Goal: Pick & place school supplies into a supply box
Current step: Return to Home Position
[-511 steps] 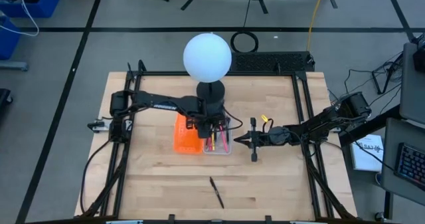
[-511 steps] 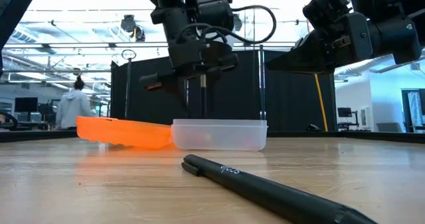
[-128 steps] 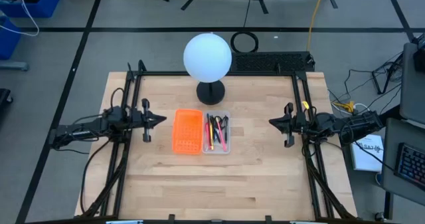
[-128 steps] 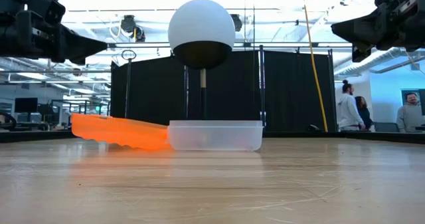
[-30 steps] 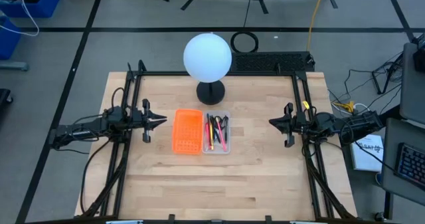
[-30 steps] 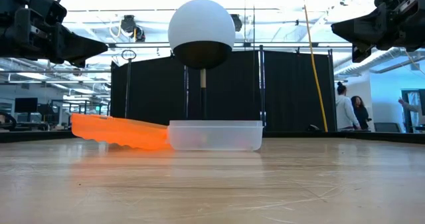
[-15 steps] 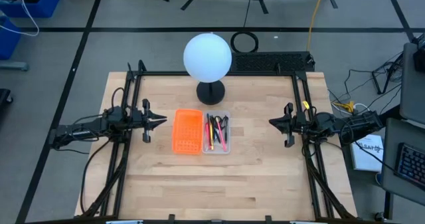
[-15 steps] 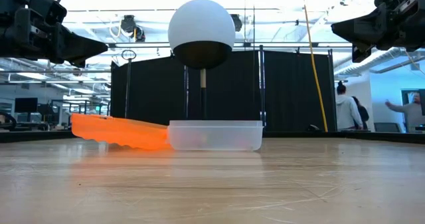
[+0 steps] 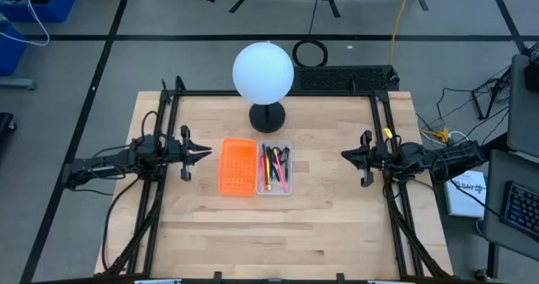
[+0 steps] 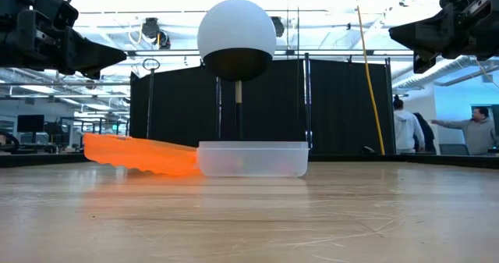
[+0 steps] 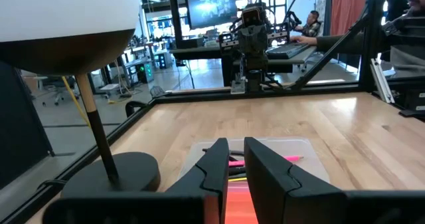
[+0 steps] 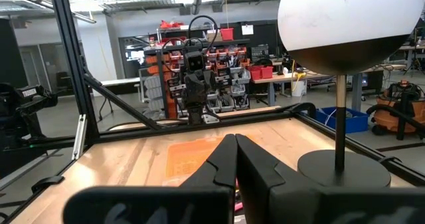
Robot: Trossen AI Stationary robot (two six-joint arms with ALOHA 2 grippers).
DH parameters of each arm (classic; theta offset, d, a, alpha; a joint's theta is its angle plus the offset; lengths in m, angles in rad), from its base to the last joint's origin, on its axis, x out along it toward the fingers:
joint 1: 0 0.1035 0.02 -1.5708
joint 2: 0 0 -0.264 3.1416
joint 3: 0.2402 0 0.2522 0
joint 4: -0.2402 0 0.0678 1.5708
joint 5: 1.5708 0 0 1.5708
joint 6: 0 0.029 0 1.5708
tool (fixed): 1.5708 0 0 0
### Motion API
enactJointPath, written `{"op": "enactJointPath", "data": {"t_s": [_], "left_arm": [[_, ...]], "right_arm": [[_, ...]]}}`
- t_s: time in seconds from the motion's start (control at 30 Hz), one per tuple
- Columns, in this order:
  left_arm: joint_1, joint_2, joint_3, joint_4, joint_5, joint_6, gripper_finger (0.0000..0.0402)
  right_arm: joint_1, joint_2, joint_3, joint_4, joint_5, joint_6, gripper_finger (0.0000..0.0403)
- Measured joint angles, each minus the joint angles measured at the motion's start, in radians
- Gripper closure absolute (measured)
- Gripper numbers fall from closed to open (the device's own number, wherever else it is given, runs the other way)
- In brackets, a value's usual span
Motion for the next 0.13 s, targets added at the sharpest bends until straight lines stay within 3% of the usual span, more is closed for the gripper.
{"op": "enactJointPath", "data": {"t_s": [0.13], "left_arm": [[0.000,0.000,0.000,0.000,0.000,0.000,0.0344]], "right_arm": [[0.000,0.000,0.000,0.000,0.000,0.000,0.0403]]}}
